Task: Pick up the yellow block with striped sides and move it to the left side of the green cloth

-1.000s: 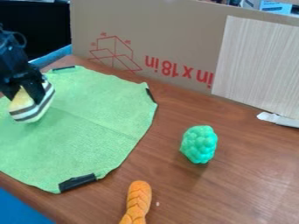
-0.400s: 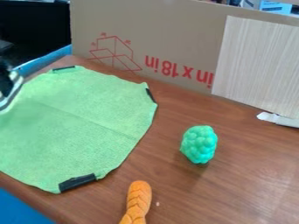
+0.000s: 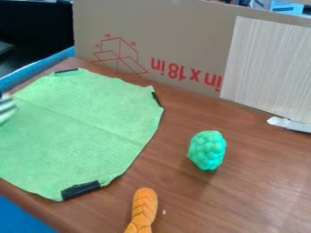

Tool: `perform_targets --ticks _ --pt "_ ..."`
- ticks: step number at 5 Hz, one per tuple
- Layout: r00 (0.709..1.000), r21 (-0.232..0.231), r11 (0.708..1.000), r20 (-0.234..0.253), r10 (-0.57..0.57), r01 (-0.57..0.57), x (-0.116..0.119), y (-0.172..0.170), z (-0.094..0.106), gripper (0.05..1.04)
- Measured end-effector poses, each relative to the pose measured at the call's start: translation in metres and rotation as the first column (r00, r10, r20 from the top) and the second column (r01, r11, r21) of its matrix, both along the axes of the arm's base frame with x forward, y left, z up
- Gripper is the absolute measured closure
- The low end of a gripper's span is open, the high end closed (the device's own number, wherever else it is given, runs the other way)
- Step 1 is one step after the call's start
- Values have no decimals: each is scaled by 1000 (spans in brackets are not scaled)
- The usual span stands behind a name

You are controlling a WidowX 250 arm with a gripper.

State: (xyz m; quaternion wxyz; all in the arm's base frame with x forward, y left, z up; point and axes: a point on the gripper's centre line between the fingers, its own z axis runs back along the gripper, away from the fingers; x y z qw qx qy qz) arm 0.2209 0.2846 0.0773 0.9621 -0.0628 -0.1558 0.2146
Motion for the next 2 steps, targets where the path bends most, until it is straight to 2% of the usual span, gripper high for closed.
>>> perform_targets --ticks 1,2 --pt "1000 -59 998 17 0 1 -7 5 -2 83" --pt "997 -66 995 39 -74 76 -4 3 4 83"
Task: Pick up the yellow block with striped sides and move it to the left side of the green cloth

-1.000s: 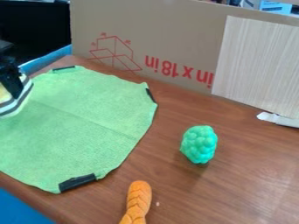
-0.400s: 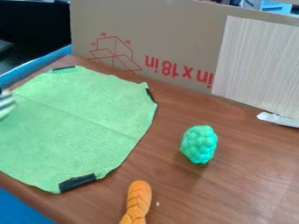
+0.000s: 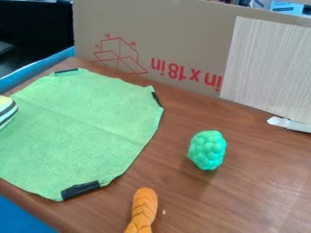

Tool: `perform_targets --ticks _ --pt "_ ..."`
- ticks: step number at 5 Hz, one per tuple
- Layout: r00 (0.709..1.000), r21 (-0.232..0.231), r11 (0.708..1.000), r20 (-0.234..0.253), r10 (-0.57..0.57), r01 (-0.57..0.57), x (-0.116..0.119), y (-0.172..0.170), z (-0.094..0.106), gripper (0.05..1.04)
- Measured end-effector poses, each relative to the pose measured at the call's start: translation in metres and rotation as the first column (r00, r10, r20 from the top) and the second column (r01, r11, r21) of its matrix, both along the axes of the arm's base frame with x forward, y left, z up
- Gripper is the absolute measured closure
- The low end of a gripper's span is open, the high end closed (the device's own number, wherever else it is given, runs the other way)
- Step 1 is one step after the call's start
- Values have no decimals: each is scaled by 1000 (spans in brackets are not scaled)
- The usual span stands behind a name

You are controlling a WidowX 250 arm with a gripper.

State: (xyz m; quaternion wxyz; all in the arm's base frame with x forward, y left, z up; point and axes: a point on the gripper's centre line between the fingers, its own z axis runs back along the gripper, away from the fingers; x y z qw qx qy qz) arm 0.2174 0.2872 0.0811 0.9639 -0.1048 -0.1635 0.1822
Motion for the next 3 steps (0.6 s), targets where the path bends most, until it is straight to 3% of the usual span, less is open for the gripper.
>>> perform_targets --ticks 1,2,3 --pt "993 -61 993 72 -96 101 7 -15 8 83" --pt "959 -106 965 182 -219 241 18 -29 45 83" --pt "903 -141 911 258 -344 388 23 -51 86 83"
